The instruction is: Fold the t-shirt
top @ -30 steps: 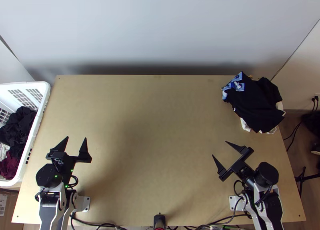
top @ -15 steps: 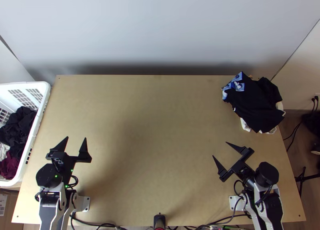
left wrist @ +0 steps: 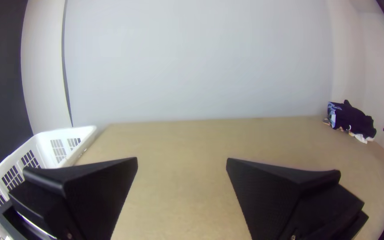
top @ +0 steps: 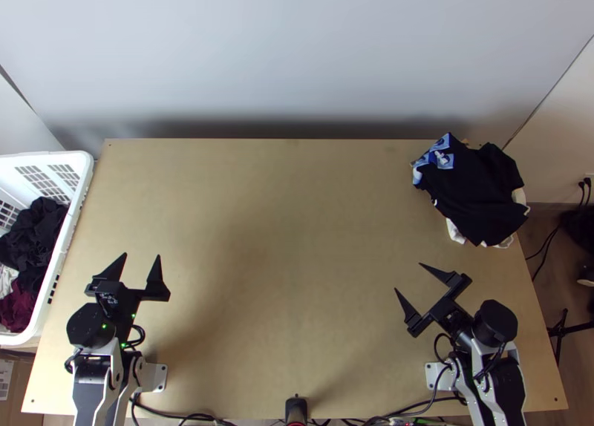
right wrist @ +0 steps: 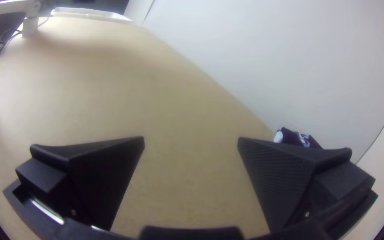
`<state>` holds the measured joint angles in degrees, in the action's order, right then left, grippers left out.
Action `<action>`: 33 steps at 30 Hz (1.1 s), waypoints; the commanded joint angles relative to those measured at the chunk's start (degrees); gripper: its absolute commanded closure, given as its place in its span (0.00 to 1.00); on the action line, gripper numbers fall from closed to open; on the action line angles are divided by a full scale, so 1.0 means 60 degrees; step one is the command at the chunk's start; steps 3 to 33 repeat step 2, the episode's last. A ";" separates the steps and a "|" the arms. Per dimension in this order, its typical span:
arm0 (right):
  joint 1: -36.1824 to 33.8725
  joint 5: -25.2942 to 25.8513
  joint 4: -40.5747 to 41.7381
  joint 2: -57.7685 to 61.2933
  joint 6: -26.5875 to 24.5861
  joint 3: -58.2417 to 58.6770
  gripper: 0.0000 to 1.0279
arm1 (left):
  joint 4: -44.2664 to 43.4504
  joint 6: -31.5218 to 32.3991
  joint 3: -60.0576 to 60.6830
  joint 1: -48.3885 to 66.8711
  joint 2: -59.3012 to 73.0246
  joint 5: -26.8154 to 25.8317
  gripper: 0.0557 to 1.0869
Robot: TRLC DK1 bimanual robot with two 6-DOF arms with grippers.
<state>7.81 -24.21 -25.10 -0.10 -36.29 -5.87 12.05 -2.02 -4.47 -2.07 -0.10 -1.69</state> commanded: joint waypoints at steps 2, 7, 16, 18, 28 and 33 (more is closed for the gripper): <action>0.0001 0.0006 -0.0006 0.0002 0.0014 -0.0003 0.05 | 0.0012 0.0015 -0.0002 -0.0051 0.0002 -0.0011 0.05; 0.0001 0.0006 -0.0006 0.0002 0.0014 -0.0003 0.05 | 0.0012 0.0015 -0.0002 -0.0051 0.0002 -0.0011 0.05; 0.0001 0.0006 -0.0006 0.0002 0.0014 -0.0003 0.05 | 0.0012 0.0015 -0.0002 -0.0051 0.0002 -0.0011 0.05; 0.0001 0.0006 -0.0006 0.0002 0.0014 -0.0003 0.05 | 0.0012 0.0015 -0.0002 -0.0051 0.0002 -0.0011 0.05; 0.0001 0.0006 -0.0006 0.0002 0.0014 -0.0003 0.05 | 0.0012 0.0015 -0.0002 -0.0051 0.0002 -0.0011 0.05; 0.0001 0.0006 -0.0006 0.0002 0.0014 -0.0003 0.05 | 0.0012 0.0015 -0.0002 -0.0051 0.0002 -0.0011 0.05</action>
